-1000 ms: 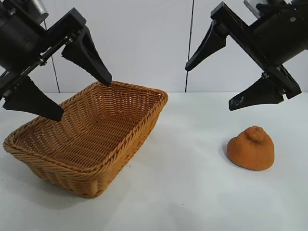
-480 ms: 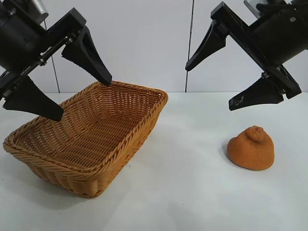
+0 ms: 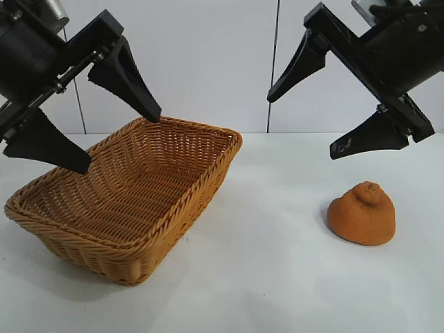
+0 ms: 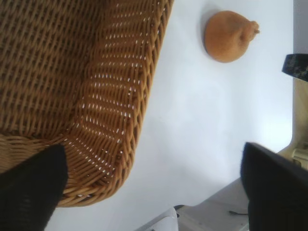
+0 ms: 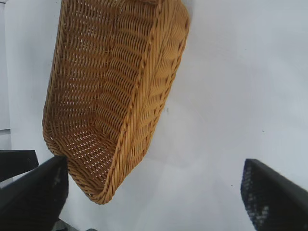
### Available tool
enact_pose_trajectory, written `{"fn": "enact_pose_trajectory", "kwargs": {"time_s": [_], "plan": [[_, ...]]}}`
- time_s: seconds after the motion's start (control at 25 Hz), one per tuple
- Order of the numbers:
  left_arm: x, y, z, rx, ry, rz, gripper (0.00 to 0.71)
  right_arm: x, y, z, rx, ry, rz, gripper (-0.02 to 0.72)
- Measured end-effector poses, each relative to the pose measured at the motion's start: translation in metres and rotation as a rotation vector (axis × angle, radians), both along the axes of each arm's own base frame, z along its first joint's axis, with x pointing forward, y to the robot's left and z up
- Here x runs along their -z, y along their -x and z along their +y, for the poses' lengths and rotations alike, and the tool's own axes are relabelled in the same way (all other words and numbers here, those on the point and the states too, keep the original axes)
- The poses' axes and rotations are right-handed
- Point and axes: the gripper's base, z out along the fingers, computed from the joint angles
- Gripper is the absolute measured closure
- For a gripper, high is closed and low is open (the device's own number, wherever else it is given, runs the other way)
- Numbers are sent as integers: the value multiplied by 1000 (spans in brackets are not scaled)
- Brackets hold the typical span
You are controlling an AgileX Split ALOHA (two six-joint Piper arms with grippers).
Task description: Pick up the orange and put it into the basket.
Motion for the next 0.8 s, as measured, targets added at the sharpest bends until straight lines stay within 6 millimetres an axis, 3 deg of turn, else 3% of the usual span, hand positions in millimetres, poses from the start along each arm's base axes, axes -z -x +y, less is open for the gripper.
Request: {"fn": "enact_pose_trajectory", "kwargs": {"time_s": [0.44,0.8], "plan": [[-11,21,24,-334,-135,229,17,0,0,0,2,1,-2,36],[25,35,35,-610,-120,355,17,0,-2,-1,15,5,-16,36]]}}
